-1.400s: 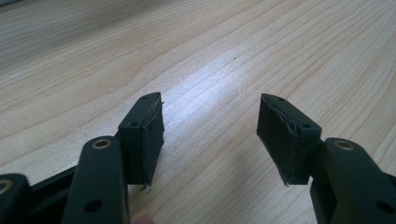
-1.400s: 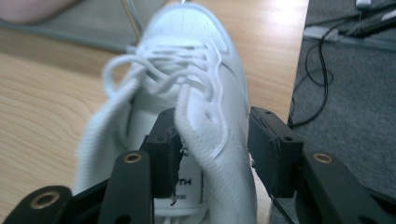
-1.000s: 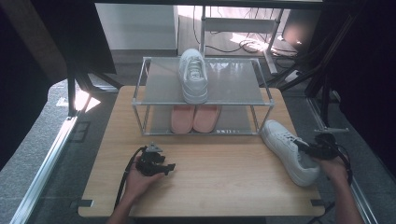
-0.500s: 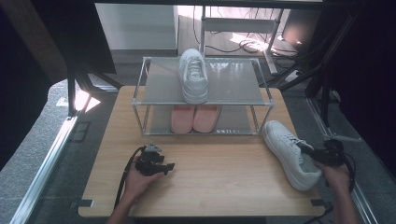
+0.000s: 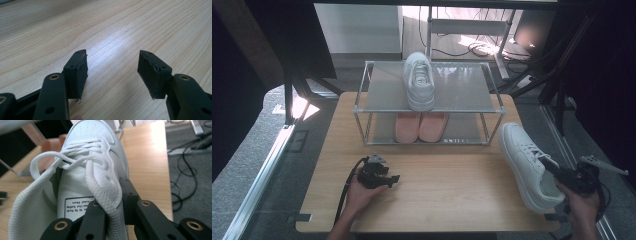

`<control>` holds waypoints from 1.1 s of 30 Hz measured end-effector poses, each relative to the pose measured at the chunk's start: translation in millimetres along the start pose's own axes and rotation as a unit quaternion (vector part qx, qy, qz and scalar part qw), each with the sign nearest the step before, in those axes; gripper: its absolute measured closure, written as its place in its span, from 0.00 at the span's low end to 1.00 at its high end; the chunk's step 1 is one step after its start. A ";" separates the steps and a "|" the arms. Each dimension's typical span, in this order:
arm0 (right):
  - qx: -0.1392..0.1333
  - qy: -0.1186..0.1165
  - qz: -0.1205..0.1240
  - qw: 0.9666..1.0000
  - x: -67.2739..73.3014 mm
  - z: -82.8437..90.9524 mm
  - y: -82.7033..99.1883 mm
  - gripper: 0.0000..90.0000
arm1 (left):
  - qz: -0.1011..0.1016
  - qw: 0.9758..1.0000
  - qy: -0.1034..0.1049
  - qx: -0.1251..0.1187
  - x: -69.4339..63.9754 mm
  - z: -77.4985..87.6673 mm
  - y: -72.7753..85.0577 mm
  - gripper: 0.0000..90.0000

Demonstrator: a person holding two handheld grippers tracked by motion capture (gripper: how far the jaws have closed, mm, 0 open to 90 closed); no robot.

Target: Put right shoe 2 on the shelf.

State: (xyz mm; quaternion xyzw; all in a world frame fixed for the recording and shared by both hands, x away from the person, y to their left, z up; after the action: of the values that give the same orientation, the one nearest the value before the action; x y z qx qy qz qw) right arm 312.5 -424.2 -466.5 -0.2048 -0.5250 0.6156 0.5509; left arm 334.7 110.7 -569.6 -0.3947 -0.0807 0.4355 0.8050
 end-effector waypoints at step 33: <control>-0.076 -0.095 -0.006 0.993 54.3 18.8 -19.9 0.93 | -0.002 1.000 0.000 0.001 0.0 -0.1 0.2 0.46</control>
State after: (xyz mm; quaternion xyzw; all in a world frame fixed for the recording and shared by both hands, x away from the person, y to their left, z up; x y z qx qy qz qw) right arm 289.3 -386.8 -424.6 -0.1830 -0.6214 0.5876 0.4849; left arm 334.6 110.7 -569.8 -0.3936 -0.0809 0.4343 0.8062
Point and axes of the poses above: each handheld gripper's, and its own axes: z roughly backward along the jaws, y roughly out of its underside, x roughly to its left, the point moved 6 cm from there along -z, roughly forward along the jaws, and after that the axes turned 5 degrees about -x, right-handed, at the moved point
